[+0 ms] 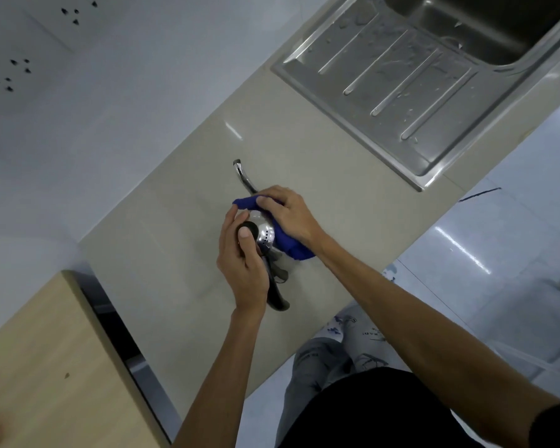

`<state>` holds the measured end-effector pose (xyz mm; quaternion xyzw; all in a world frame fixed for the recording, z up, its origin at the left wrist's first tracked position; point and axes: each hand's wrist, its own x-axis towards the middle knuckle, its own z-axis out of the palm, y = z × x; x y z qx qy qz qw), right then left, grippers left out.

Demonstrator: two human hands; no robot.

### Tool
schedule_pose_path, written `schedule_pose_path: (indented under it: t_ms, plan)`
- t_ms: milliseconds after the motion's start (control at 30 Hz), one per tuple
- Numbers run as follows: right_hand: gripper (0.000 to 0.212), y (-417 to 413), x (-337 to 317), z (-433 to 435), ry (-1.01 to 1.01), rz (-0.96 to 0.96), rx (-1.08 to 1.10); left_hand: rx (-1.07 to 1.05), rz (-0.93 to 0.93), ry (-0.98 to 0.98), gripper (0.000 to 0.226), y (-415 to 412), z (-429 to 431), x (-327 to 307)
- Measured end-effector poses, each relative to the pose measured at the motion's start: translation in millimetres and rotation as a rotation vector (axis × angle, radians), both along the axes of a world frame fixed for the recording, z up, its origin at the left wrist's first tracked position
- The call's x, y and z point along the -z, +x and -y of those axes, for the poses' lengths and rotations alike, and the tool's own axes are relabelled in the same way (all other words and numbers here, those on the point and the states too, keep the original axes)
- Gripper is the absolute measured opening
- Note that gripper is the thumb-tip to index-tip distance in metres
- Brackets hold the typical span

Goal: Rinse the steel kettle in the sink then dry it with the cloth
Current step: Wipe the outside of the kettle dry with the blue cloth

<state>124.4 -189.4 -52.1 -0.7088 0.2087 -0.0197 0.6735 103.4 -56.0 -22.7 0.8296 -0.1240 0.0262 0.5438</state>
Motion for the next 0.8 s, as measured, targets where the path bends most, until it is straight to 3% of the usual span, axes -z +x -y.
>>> schedule_pose_path:
  t_ms: [100,333,500,567,633,733,800]
  plan:
    - [0.026,7,11,13,0.089,-0.170,0.052,0.004,0.011,0.000,0.034,0,0,0]
    - [0.021,-9,0,-2,0.120,0.050,0.114,0.005,0.026,0.028,0.033,2,2,-2]
    - [0.037,8,24,16,-0.032,-0.274,0.284,0.017,0.015,0.063,0.039,-1,1,-5]
    - [0.043,18,26,23,-0.048,-0.309,0.306,0.002,-0.008,0.079,0.042,-1,1,-7]
    - [0.048,33,21,27,-0.032,-0.297,0.222,-0.015,-0.020,0.083,0.047,-1,1,-8]
    - [0.060,55,11,31,-0.023,-0.332,-0.124,0.011,0.021,0.095,0.042,1,0,-8]
    - [0.065,61,3,34,0.026,-0.367,-0.231,0.063,0.034,0.136,0.040,8,-2,-9]
